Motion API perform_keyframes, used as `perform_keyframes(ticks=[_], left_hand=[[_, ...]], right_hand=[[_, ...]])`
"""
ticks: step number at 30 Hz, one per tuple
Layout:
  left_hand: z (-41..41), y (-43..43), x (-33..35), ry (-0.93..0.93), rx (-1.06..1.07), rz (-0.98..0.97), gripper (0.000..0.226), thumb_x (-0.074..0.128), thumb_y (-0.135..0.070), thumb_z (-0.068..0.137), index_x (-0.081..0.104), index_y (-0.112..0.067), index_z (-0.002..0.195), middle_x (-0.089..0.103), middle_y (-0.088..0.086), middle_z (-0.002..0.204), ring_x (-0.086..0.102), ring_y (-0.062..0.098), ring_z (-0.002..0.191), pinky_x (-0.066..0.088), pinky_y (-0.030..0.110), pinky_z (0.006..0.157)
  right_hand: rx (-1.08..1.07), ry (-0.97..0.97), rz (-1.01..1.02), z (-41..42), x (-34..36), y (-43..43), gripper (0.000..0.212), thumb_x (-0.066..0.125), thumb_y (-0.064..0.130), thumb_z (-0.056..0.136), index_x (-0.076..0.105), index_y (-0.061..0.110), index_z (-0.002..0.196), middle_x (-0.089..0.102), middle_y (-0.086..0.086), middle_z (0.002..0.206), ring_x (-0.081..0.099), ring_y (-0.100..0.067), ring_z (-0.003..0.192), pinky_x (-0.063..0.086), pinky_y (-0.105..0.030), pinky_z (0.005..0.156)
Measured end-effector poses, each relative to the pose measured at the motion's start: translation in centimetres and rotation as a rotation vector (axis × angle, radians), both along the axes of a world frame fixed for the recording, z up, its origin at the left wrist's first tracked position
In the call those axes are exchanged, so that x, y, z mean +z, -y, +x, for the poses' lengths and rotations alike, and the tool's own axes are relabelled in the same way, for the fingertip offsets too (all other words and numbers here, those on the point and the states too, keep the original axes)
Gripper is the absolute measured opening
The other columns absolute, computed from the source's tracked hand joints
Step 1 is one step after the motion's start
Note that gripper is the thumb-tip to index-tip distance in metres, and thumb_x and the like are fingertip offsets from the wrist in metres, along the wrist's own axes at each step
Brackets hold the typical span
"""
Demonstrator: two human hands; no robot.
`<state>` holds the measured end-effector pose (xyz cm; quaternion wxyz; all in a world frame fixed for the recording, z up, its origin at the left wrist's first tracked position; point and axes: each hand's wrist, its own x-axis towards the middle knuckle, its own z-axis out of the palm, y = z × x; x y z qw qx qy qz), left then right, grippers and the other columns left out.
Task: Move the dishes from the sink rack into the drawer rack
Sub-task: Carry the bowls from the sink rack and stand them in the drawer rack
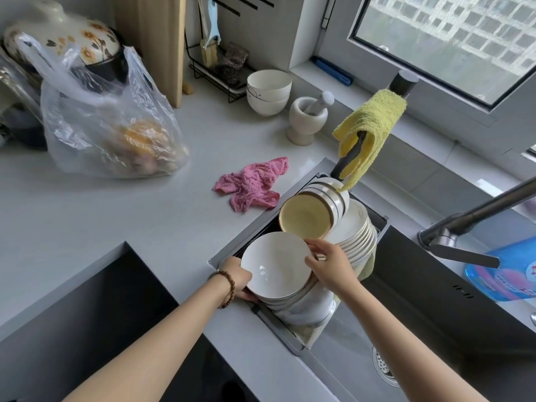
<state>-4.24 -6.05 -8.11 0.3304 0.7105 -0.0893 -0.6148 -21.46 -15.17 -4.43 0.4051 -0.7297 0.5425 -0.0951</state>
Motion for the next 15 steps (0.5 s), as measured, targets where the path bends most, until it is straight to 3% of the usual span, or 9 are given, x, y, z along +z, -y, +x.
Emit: perform_keyframes(ticks=[3, 7, 11, 12, 15], left_hand=[[0.5, -0.5, -0.6, 0.169, -0.032, -0.076, 0.016, 0.046, 0.003, 0.086, 0.058, -0.004, 0.094, 0.064, 0.016, 0.096, 0.063, 0.037, 0.088, 0.057, 0.053, 0.066], [1.0, -1.1, -0.3, 0.366, -0.049, -0.137, 0.018, 0.052, -0.005, 0.085, 0.061, -0.004, 0.1, 0.066, 0.016, 0.1, 0.063, 0.035, 0.093, 0.057, 0.049, 0.075], [1.1, -1.6, 0.7, 0.428, -0.032, -0.197, 0.021, 0.051, -0.006, 0.085, 0.063, -0.008, 0.103, 0.068, 0.01, 0.097, 0.064, 0.031, 0.092, 0.057, 0.046, 0.078], [1.1, -1.6, 0.9, 0.44, -0.025, -0.214, 0.021, 0.05, -0.005, 0.086, 0.063, -0.009, 0.102, 0.067, 0.008, 0.096, 0.064, 0.03, 0.091, 0.057, 0.045, 0.077], [1.2, -1.4, 1.9, 0.47, 0.011, -0.273, 0.018, 0.05, -0.006, 0.088, 0.063, -0.008, 0.099, 0.068, 0.009, 0.094, 0.064, 0.029, 0.089, 0.058, 0.044, 0.074]], right_hand=[[-0.015, 0.07, -0.004, -0.1, 0.1, -0.4, 0.038, 0.059, 0.008, 0.084, 0.065, 0.017, 0.12, 0.067, 0.009, 0.108, 0.06, -0.006, 0.103, 0.047, -0.021, 0.086], [-0.004, 0.196, -0.001, 0.4, 0.8, -0.8, 0.039, 0.061, 0.01, 0.084, 0.064, 0.02, 0.122, 0.069, 0.009, 0.111, 0.063, -0.003, 0.1, 0.049, -0.02, 0.088], [0.08, 0.184, 0.032, 1.4, 1.6, -0.8, 0.037, 0.056, 0.011, 0.083, 0.062, 0.039, 0.107, 0.068, 0.008, 0.079, 0.056, -0.001, 0.066, 0.045, -0.018, 0.062], [0.101, 0.156, 0.051, 1.6, 1.7, -0.7, 0.034, 0.057, 0.014, 0.082, 0.061, 0.035, 0.109, 0.066, 0.01, 0.077, 0.057, -0.002, 0.068, 0.045, -0.018, 0.062], [0.122, 0.141, 0.138, 2.3, 2.6, 0.4, 0.041, 0.063, 0.035, 0.08, 0.052, 0.028, 0.119, 0.063, 0.004, 0.108, 0.062, -0.016, 0.099, 0.053, -0.036, 0.086]])
